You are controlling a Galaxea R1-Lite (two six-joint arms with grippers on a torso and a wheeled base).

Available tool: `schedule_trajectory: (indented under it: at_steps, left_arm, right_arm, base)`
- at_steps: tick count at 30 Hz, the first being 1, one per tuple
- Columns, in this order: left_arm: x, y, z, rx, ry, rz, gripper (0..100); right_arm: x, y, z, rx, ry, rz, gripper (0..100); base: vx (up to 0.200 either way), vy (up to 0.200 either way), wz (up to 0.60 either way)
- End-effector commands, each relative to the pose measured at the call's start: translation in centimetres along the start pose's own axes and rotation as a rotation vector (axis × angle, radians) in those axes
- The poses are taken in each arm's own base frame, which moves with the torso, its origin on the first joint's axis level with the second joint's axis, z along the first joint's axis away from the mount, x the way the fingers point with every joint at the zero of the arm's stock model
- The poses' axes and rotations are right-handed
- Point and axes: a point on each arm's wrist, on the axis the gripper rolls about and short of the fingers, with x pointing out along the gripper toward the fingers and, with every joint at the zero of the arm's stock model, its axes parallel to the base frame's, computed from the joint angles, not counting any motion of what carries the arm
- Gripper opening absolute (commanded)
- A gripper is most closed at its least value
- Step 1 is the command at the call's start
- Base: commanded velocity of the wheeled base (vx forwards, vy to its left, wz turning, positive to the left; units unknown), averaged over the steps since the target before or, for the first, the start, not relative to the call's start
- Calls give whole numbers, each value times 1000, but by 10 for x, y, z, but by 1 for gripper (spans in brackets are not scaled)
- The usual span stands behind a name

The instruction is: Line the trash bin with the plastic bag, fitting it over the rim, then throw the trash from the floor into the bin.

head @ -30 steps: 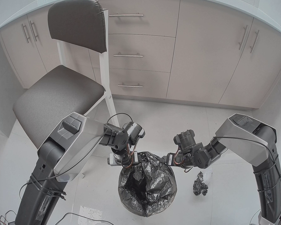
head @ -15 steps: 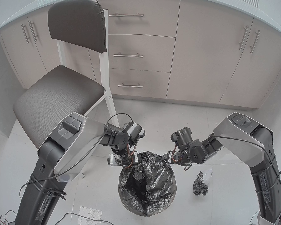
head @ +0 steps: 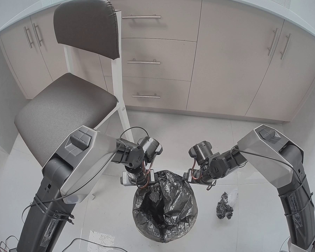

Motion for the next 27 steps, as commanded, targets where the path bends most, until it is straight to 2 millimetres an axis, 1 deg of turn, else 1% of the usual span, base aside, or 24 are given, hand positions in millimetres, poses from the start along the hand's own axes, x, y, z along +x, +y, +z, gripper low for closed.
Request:
schedule_trajectory:
  at_steps: [1, 12, 22, 25, 27]
  left_arm:
    - [1, 0, 0, -11, 0, 2, 100]
    - [0, 0, 0, -15, -2, 1, 100]
    - [0, 0, 0, -15, -1, -1, 100]
    - [-1, 0, 0, -15, -2, -1, 100]
    - [-1, 0, 0, -17, -2, -1, 100]
  right_arm:
    - [5, 3, 5, 15, 10, -8, 100]
    - [9, 3, 4, 22, 15, -13, 100]
    - [1, 1, 7, 50, 3, -5, 100]
    - [-7, 1, 9, 64, -25, 28, 100]
    - [-9, -3, 3, 60, -61, 108, 100]
  base:
    - [0, 0, 0]
    - [0, 0, 0]
    - [0, 0, 0]
    - [0, 0, 0]
    - [0, 0, 0]
